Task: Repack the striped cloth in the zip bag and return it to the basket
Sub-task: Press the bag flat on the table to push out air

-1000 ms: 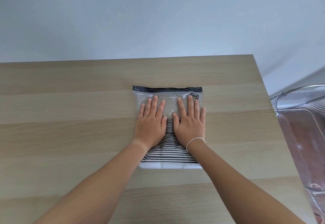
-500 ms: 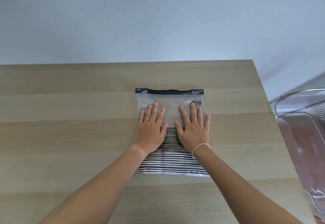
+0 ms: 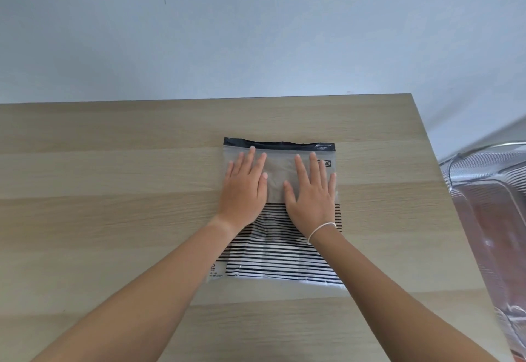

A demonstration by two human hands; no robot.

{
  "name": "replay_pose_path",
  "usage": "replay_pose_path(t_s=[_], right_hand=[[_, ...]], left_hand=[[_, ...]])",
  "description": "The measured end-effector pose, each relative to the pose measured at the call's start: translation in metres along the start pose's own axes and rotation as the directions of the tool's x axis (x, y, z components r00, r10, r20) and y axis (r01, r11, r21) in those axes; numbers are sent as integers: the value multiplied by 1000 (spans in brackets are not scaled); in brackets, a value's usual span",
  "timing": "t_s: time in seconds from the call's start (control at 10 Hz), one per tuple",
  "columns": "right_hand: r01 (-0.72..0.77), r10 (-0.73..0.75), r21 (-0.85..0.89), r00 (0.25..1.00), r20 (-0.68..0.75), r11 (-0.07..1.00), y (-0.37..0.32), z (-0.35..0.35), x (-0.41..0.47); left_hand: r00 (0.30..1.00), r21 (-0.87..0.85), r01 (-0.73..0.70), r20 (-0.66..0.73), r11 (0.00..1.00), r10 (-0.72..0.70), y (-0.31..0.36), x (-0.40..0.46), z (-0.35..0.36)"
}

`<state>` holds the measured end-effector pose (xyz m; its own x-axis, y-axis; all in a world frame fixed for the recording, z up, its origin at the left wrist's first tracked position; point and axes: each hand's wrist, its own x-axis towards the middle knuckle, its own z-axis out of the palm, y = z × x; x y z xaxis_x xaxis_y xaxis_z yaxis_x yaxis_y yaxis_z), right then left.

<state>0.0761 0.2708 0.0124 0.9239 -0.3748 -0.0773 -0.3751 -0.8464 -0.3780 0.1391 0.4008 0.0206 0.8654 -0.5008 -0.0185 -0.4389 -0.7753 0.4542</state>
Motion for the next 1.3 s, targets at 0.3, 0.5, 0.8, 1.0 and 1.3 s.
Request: replay_pose_path(t_s=[0.3, 0.5, 0.8, 1.0, 1.3], right_hand=[[6, 0, -80, 997, 79, 997, 8, 21, 11], [2, 7, -103, 997, 78, 995, 8, 23, 11], [21, -12, -99, 996, 92, 995, 10, 22, 11], [37, -30, -107, 997, 66, 994, 11, 17, 11], [35, -27, -190, 999, 43, 981, 9, 16, 19]], left_hand=[[991, 231, -77, 122, 970, 49, -13, 10, 28], [993, 265, -68, 110, 962, 40, -12, 9, 32], [992, 263, -68, 117, 962, 38, -13, 8, 30], [994, 230, -46, 105, 972, 22, -14, 6, 24], [998, 247, -15, 60, 969, 0, -13, 10, 23]])
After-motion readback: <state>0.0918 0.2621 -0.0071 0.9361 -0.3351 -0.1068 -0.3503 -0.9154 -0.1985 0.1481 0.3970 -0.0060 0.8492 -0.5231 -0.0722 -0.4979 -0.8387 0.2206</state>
